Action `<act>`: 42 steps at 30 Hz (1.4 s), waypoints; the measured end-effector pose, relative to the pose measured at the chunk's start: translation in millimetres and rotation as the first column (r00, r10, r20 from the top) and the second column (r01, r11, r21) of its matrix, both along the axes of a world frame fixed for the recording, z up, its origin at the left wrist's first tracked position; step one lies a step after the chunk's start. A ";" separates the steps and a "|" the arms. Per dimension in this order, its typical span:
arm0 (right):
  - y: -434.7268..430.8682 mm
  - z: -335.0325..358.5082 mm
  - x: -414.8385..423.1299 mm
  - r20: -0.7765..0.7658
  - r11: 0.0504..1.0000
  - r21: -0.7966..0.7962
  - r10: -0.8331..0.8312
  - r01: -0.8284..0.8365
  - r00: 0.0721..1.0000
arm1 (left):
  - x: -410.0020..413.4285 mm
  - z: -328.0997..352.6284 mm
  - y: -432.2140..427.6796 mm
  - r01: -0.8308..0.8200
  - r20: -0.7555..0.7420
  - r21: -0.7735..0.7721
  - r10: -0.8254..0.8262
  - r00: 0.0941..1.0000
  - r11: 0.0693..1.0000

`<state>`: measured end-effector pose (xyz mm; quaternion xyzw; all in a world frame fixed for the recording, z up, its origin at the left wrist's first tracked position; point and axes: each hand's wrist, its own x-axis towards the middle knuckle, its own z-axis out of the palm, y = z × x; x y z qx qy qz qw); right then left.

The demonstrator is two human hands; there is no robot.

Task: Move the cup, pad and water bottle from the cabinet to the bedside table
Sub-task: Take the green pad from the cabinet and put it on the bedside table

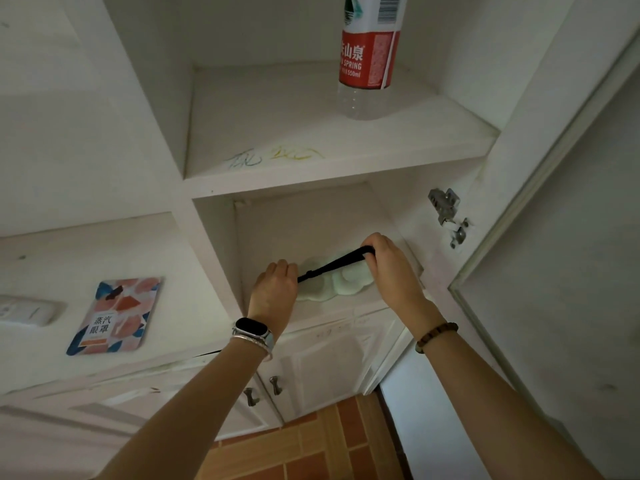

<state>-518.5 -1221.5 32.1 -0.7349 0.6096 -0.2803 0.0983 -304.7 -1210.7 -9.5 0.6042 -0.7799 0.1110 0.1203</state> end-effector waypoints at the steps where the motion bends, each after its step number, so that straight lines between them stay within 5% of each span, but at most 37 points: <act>1: 2.2 3.1 0.3 0.008 1.000 -0.007 0.008 -0.008 1.000 | -1.8 2.5 1.1 -0.007 -0.004 -0.009 0.007 1.000 1.000; 5: 14.2 13.5 -3.5 0.061 0.996 -0.049 0.081 -0.078 0.995 | -6.3 15.8 10.7 -0.042 -0.087 -0.064 0.036 0.996 0.997; 11: 36.7 10.7 -14.6 -0.099 0.990 -0.112 0.079 -0.090 0.992 | 0.8 29.7 43.7 -0.109 -0.121 -0.149 0.091 0.988 0.983; 18: 67.3 -2.1 -1.7 0.040 0.977 -0.112 0.185 -0.179 0.982 | 29.2 11.0 102.8 -0.157 -0.148 -0.074 0.145 0.978 0.985; 26: 115.6 -16.9 65.4 -0.080 0.905 -0.065 0.415 -0.420 0.907 | 88.3 -8.7 193.3 -0.296 -0.205 0.007 0.291 0.934 0.955; 34: 206.5 -47.1 163.1 -0.149 0.757 0.070 0.652 -0.650 0.744 | 154.9 -26.7 361.1 -0.369 -0.148 0.290 0.423 0.894 0.883; 42: 366.5 -56.5 259.4 -0.144 0.425 0.142 0.902 -0.894 0.407 | 196.8 -33.1 591.1 -0.610 -0.126 0.361 0.685 0.718 0.706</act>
